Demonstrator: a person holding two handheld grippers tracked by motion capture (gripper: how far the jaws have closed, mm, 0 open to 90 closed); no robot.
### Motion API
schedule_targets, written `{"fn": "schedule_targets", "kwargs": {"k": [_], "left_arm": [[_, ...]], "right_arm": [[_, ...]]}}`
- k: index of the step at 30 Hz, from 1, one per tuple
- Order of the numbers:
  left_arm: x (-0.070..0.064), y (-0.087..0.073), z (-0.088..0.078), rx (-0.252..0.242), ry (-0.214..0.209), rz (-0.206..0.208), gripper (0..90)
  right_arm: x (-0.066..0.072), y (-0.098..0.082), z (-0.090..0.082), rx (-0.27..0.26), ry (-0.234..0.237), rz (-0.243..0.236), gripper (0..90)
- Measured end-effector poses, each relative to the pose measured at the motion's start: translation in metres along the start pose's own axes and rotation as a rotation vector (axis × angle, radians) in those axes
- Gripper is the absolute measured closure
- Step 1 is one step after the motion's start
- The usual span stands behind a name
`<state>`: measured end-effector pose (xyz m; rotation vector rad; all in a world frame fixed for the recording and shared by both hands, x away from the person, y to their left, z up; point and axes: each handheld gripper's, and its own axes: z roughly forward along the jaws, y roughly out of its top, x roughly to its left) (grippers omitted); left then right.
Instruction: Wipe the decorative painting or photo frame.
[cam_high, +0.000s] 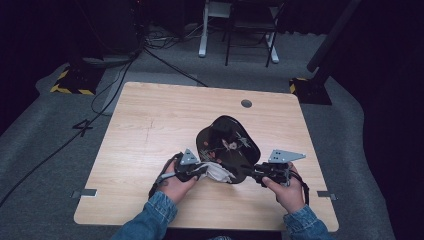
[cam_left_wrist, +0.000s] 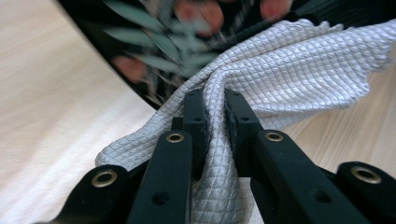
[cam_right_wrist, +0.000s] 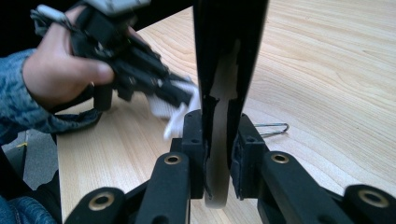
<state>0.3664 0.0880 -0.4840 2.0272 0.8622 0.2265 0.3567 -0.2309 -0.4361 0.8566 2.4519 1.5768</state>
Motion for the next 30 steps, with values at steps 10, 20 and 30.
{"fn": "schedule_targets", "kwargs": {"k": [10,20,30], "left_arm": [[0.016,0.007,-0.047,-0.163,0.016,-0.065,81.5],[0.014,0.030,-0.077,-0.327,-0.022,-0.091,81.5],[0.013,0.063,-0.104,-0.467,-0.048,-0.093,81.4]], "right_arm": [[0.000,0.000,0.000,-0.001,0.002,-0.002,79.0],[0.002,-0.001,-0.001,0.003,0.001,-0.008,79.2],[0.004,-0.001,-0.002,0.006,0.002,-0.012,79.2]]}}
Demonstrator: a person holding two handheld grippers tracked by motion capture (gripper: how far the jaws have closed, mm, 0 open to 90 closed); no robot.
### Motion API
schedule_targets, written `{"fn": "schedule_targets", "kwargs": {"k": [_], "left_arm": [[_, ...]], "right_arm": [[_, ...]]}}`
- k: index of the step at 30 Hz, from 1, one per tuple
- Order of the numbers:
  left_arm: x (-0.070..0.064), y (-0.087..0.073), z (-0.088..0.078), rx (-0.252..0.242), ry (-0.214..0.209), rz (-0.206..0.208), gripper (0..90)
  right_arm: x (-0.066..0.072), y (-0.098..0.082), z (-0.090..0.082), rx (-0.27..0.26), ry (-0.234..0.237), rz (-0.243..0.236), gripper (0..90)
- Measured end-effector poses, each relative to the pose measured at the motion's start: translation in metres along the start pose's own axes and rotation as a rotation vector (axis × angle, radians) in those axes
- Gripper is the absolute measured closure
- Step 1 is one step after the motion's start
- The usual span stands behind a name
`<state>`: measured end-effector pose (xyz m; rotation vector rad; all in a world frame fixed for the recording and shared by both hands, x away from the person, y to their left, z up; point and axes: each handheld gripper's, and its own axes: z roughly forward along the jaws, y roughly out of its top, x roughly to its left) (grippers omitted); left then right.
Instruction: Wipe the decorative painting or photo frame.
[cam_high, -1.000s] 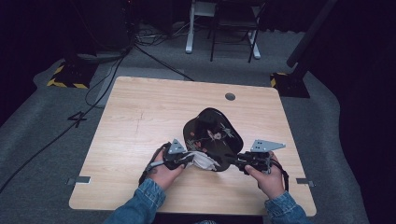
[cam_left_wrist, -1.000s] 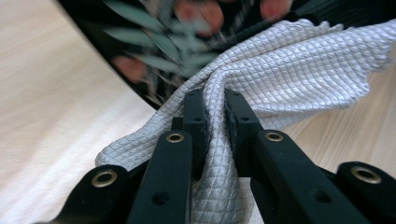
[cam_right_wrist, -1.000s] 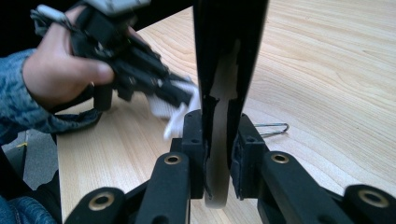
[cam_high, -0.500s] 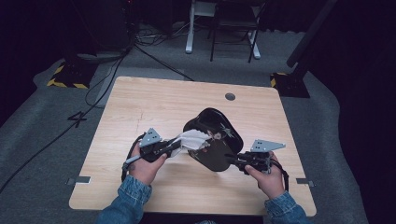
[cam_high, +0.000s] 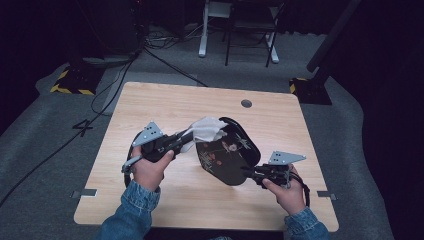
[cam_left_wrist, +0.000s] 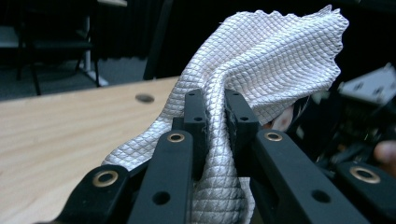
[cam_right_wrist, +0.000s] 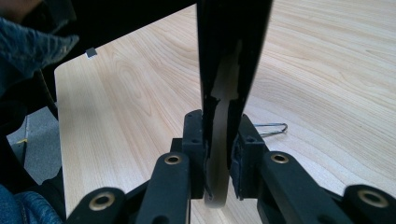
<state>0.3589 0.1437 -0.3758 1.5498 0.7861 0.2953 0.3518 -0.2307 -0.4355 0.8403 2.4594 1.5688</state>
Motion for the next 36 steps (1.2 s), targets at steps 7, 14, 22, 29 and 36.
{"fn": "schedule_targets", "kwargs": {"k": [7,14,22,29,36], "left_arm": [[-0.002,0.020,0.008,-0.039,0.010,0.012,81.4],[0.001,0.025,0.023,-0.023,0.017,-0.010,81.4],[-0.001,0.024,0.043,0.042,0.021,-0.003,81.3],[-0.002,0.019,0.054,0.112,0.046,0.034,81.3],[-0.006,0.016,0.057,0.153,0.064,0.091,81.3]], "right_arm": [[0.001,0.000,0.000,0.002,0.000,-0.002,79.2],[0.001,0.000,0.000,0.001,0.000,-0.004,79.3],[0.002,0.000,0.000,0.002,0.004,-0.009,79.2],[0.002,0.000,0.000,0.006,0.007,-0.014,79.3],[0.002,0.000,0.000,0.006,0.006,-0.012,79.3]]}}
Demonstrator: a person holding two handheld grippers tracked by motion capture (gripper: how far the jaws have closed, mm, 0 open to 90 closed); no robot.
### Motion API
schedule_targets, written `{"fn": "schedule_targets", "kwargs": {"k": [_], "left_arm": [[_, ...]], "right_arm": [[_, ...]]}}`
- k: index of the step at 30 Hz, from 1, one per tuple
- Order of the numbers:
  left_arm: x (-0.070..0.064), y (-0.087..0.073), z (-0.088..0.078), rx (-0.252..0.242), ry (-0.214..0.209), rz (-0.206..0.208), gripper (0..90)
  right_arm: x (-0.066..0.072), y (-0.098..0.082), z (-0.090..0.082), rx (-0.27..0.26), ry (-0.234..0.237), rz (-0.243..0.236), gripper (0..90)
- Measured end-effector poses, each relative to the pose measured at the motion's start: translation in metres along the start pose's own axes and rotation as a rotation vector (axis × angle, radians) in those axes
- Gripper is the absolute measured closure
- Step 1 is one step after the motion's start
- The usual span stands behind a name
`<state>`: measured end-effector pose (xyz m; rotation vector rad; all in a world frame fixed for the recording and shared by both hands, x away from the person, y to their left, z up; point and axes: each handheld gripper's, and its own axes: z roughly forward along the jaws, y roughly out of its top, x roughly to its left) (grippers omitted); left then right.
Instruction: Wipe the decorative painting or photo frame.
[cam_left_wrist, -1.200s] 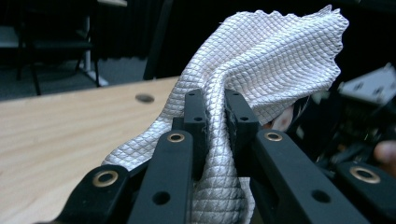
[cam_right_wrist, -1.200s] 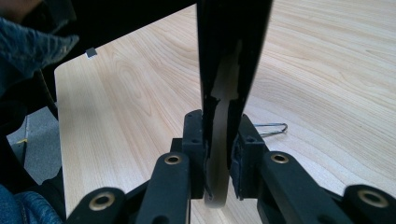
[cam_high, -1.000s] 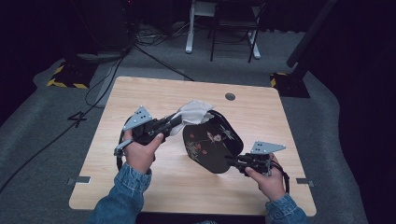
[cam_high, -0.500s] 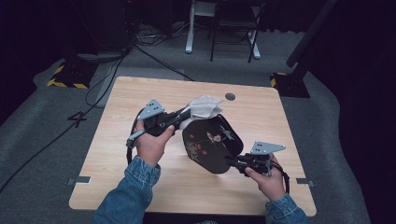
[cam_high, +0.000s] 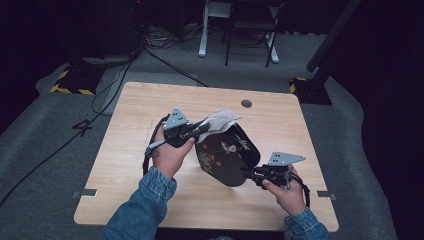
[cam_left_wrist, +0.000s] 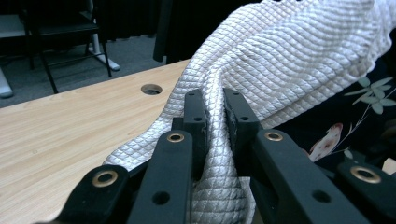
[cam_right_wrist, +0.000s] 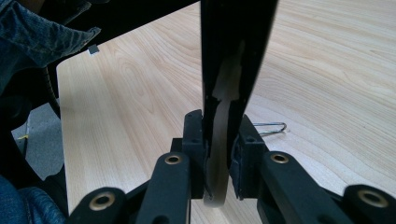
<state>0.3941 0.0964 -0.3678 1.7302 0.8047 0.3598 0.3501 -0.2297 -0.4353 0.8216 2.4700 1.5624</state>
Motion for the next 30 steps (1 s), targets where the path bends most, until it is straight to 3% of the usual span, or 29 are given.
{"fn": "schedule_targets", "kwargs": {"k": [12,15,30], "left_arm": [[0.004,-0.006,0.002,0.073,0.041,0.039,81.3],[0.006,-0.008,0.003,0.091,0.043,0.023,81.3],[0.014,-0.030,0.002,0.135,0.096,0.025,81.3]], "right_arm": [[0.000,0.000,0.000,-0.001,-0.002,0.003,79.3],[0.000,0.000,0.000,-0.002,-0.002,0.003,79.2],[0.000,-0.001,0.000,-0.004,-0.001,0.007,79.2]]}}
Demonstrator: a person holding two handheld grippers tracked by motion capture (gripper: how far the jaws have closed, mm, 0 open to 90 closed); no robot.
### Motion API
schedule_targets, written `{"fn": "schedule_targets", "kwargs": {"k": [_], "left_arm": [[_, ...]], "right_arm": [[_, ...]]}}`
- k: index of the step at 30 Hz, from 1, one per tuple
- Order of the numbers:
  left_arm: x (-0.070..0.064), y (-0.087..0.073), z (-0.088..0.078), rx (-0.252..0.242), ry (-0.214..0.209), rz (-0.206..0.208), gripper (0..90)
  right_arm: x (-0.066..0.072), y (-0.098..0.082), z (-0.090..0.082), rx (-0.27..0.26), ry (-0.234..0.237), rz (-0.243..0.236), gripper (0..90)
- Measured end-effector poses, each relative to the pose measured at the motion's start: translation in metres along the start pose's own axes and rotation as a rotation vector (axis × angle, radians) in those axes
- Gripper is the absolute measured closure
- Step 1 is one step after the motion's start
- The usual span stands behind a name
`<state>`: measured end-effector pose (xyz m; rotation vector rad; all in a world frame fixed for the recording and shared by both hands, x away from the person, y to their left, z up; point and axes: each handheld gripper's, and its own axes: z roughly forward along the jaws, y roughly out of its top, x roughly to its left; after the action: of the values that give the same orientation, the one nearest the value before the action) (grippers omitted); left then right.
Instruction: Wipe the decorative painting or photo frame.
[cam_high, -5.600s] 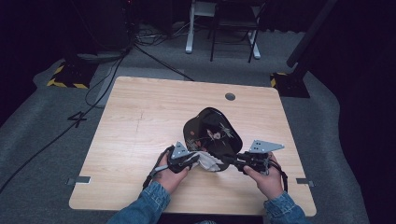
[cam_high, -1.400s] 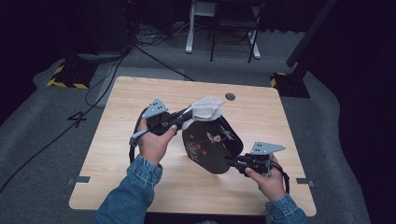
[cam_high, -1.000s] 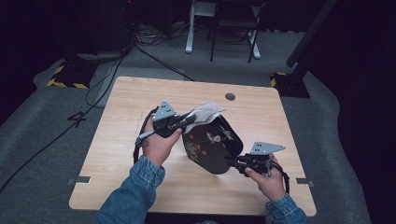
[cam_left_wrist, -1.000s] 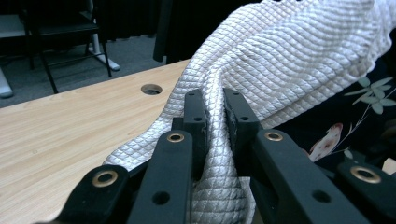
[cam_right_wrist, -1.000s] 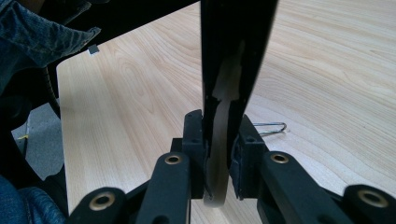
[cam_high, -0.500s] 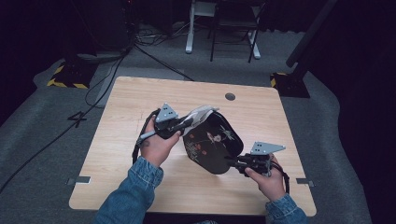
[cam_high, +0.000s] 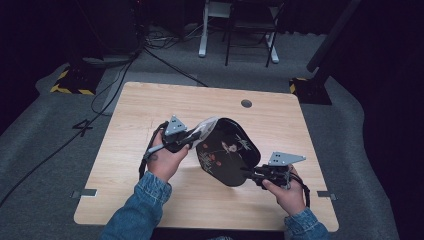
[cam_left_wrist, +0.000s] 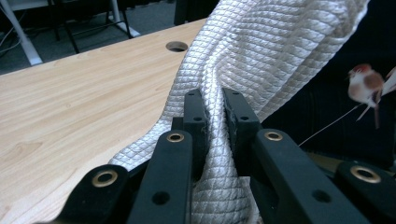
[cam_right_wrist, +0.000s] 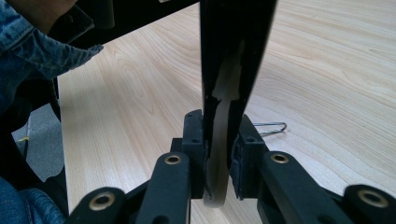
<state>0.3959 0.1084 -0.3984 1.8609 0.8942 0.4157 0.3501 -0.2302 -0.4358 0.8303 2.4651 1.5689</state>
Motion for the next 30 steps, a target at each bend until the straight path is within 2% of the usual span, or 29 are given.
{"fn": "schedule_targets", "kwargs": {"k": [13,26,30], "left_arm": [[0.005,-0.021,0.004,0.028,0.007,-0.037,81.2],[0.006,-0.032,0.009,0.081,0.014,-0.040,81.2],[0.006,-0.037,0.012,0.112,0.019,-0.035,81.2]], "right_arm": [[0.000,0.000,0.000,-0.002,0.002,0.003,79.2],[0.000,0.000,0.000,-0.002,0.000,0.003,79.2],[0.000,0.000,0.000,-0.001,-0.001,0.003,79.2]]}}
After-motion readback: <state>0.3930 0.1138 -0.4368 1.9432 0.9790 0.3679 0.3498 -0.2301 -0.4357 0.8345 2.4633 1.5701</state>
